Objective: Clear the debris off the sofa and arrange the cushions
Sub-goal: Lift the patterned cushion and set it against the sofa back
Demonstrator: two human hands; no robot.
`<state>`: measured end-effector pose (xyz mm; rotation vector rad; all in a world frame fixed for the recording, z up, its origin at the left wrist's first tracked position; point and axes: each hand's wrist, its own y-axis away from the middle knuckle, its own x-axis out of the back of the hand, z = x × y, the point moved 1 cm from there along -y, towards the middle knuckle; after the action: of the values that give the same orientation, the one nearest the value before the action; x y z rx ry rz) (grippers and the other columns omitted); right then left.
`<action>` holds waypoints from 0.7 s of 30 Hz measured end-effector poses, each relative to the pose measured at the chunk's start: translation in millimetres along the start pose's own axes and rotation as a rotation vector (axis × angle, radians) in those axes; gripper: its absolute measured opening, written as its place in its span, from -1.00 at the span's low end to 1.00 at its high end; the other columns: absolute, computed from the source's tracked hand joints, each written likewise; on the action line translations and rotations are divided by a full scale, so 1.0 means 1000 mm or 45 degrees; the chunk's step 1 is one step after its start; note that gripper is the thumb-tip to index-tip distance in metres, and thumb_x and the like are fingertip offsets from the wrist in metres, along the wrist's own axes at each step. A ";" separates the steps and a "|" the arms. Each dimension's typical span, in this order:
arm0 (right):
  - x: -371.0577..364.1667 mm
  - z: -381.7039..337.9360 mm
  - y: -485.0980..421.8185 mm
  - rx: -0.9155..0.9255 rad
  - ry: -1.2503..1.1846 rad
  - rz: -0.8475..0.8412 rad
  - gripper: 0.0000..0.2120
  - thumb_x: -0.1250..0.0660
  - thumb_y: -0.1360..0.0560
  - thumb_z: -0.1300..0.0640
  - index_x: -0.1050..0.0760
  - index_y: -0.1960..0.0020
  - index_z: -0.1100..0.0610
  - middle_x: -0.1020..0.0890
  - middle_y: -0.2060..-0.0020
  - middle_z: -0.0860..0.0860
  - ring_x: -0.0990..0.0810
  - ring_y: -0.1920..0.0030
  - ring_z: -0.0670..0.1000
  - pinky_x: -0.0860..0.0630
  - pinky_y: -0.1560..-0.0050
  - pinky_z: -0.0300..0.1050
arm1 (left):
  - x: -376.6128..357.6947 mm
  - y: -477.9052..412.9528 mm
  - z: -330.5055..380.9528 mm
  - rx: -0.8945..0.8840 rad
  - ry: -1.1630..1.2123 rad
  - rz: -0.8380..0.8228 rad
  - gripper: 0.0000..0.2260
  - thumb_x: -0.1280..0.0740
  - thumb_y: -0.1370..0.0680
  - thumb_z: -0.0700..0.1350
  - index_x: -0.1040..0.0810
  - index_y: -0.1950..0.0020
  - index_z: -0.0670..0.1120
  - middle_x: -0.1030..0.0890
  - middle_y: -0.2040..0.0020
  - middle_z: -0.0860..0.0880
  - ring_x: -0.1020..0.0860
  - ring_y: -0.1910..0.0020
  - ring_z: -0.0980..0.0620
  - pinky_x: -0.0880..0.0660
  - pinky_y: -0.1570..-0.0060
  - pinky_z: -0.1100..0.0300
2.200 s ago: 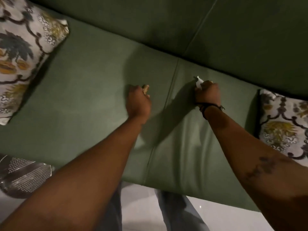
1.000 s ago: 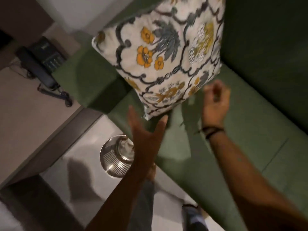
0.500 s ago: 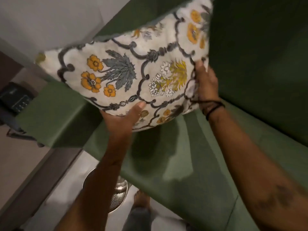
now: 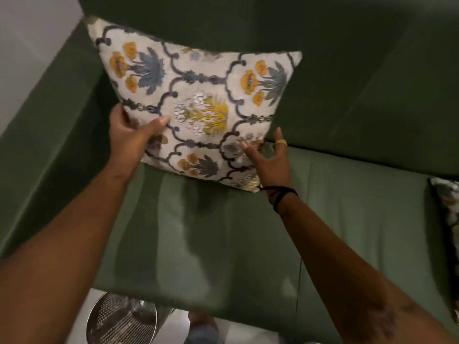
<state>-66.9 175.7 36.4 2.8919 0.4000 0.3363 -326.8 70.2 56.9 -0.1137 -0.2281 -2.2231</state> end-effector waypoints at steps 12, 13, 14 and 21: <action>0.376 0.113 0.166 -0.491 0.137 1.276 -0.03 -0.39 -0.19 -0.47 -0.27 -0.43 0.03 -0.43 -0.31 0.06 -0.45 -0.29 0.04 -0.44 -0.34 0.17 | -0.400 0.323 0.022 -0.081 -0.233 -1.056 -0.28 -0.49 -0.35 0.20 -0.36 -0.44 0.02 -0.41 -0.37 0.11 -0.35 -0.32 0.31 -0.21 -0.17 0.72; 0.408 0.123 0.177 -0.592 0.055 1.399 0.04 -0.38 -0.14 -0.51 -0.26 -0.43 0.05 -0.44 -0.29 0.07 -0.45 -0.27 0.07 -0.44 -0.34 0.16 | -0.443 0.338 0.028 -0.061 -0.230 -1.206 -0.23 -0.47 -0.31 0.25 -0.34 -0.45 0.03 -0.41 -0.40 0.10 -0.34 -0.33 0.33 -0.22 -0.16 0.72; 0.431 0.131 0.184 -0.683 -0.038 1.459 0.10 -0.38 -0.09 -0.53 -0.24 -0.44 0.06 -0.43 -0.31 0.10 -0.44 -0.28 0.09 -0.43 -0.34 0.14 | -0.481 0.346 0.032 -0.055 -0.227 -1.315 -0.17 -0.46 -0.27 0.28 -0.33 -0.46 0.01 -0.41 -0.43 0.07 -0.34 -0.33 0.33 -0.23 -0.15 0.71; 0.544 0.174 0.143 -0.545 -0.392 1.510 -0.21 -0.58 -0.11 -0.26 -0.38 -0.26 -0.15 -0.56 -0.20 -0.16 -0.55 -0.19 -0.09 -0.40 -0.38 0.09 | -0.708 0.362 0.042 0.113 -0.474 -1.772 0.12 -0.50 -0.13 0.44 -0.15 -0.56 0.06 -0.34 -0.53 -0.07 -0.42 -0.42 -0.06 -0.39 -0.41 -0.02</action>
<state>521.1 168.8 9.7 2.3385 -1.2914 0.0912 393.9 407.5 27.9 -0.4180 -0.7892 -3.5469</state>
